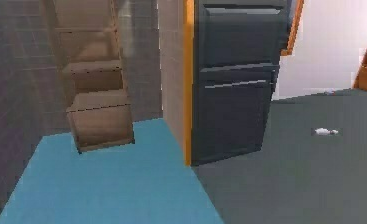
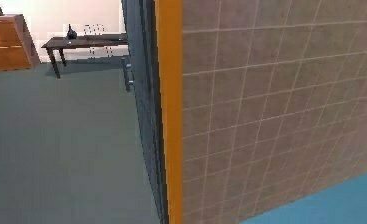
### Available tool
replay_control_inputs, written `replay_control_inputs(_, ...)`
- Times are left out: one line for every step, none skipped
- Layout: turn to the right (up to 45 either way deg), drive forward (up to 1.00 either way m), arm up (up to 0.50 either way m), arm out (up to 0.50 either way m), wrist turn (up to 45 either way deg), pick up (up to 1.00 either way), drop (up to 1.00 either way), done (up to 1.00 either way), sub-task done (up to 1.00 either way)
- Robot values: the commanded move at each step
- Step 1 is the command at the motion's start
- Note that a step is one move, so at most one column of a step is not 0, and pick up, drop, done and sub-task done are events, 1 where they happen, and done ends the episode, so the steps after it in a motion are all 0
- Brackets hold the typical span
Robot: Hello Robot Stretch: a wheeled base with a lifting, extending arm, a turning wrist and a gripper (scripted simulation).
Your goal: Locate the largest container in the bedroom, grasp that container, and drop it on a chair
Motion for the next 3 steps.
replay_control_inputs(27.0,0.0,0.0,0.0,0.0,0.0,0.0,0.0,0.0)
replay_control_inputs(0.0,0.5,0.0,0.0,0.0,0.0,0.0,0.0,0.0)
replay_control_inputs(33.0,0.0,0.0,0.0,0.0,0.0,0.0,0.0,0.0)
